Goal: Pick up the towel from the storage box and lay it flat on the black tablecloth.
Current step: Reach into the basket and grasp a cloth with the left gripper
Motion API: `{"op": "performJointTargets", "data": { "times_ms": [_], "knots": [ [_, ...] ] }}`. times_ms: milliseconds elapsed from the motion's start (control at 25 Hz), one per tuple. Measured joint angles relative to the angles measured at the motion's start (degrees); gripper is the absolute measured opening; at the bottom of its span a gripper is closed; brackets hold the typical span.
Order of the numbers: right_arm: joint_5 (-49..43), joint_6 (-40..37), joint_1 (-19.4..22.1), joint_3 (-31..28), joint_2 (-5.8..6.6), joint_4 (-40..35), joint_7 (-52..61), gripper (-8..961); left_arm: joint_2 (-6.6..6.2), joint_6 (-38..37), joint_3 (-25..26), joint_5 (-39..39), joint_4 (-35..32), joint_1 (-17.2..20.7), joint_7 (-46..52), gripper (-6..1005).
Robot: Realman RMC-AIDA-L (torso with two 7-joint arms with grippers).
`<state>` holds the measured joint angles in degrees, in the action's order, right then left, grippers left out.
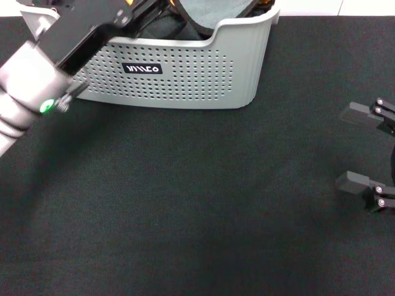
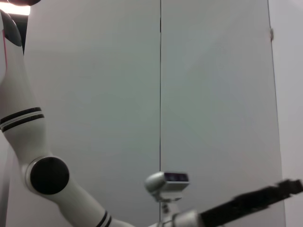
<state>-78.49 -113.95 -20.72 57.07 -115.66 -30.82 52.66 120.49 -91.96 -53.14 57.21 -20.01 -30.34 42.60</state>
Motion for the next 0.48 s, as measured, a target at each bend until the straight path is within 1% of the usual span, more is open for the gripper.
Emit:
{"op": "performJointTargets", "data": {
  "times_ms": [160,280,400,480],
  "knots": [
    [0.01,0.05,-0.36,-0.02,0.00,1.48,-1.07,843,0.24,8.19,0.01,-2.37,3.06,-4.92,-6.42,756],
    [0.01,0.04,-0.28,-0.03,0.04,1.75,-1.29,843,0.29,11.93,-0.08,-4.38,5.57,-7.66,-11.64,755],
    [0.01,0.06,-0.17,-0.04,0.08,1.81,-1.31,842,0.29,14.50,-0.14,-5.85,6.38,-8.85,-15.02,754],
    [0.01,0.06,-0.02,-0.35,0.08,1.82,-1.32,842,0.28,15.89,-0.14,-6.48,5.97,-9.03,-15.11,753]
  ]
}}
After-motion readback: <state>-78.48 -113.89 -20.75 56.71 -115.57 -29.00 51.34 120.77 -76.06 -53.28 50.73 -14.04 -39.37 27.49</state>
